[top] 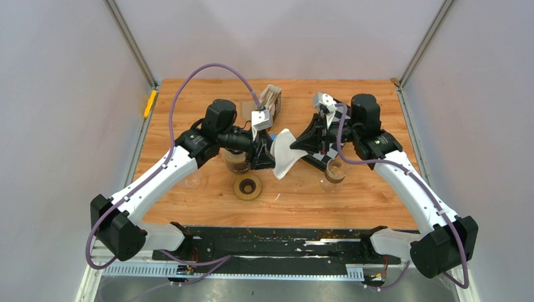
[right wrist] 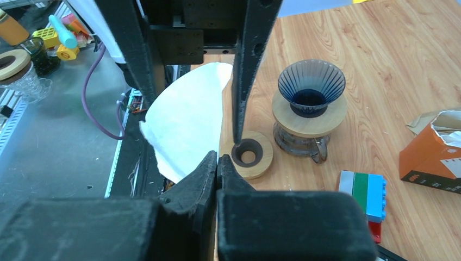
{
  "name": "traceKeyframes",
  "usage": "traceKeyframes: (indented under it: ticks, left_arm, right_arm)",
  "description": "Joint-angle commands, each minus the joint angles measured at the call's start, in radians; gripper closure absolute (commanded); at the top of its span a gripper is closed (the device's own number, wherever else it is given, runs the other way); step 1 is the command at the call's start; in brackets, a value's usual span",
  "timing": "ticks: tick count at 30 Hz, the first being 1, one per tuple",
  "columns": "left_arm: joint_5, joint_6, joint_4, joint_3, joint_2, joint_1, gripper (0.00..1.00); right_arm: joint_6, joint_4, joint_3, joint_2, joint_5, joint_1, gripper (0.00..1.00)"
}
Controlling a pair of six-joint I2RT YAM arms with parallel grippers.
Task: Place the coffee filter in the dripper
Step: Place the coffee filter in the coffee dripper.
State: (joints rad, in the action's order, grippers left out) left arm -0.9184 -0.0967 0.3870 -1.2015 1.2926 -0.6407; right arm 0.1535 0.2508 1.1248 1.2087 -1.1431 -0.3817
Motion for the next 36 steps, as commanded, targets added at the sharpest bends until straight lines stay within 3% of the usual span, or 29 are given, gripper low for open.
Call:
traceKeyframes:
  ticks: [1,6,13,19,36]
  left_arm:
    - [0.069,0.011,-0.035,-0.058,-0.009,-0.004,0.33]
    - [0.099,-0.005,-0.031,-0.084,-0.01,-0.001,0.39]
    - [0.026,0.051,-0.079,-0.069,0.002,-0.001,0.54]
    - [-0.008,0.092,-0.141,-0.005,-0.02,-0.001,0.56]
    - [-0.042,0.156,-0.184,0.017,-0.029,0.007,0.82]
  right_arm:
    - [0.008,-0.048,-0.012,-0.02,-0.089,0.003,1.0]
    - [0.023,-0.039,-0.016,-0.03,-0.127,0.003,1.0]
    - [0.012,-0.05,-0.014,-0.031,-0.131,0.003,1.0]
    - [-0.012,-0.072,-0.018,-0.033,-0.126,0.004,1.0]
    - [-0.024,-0.103,-0.032,-0.017,-0.114,0.004,1.0]
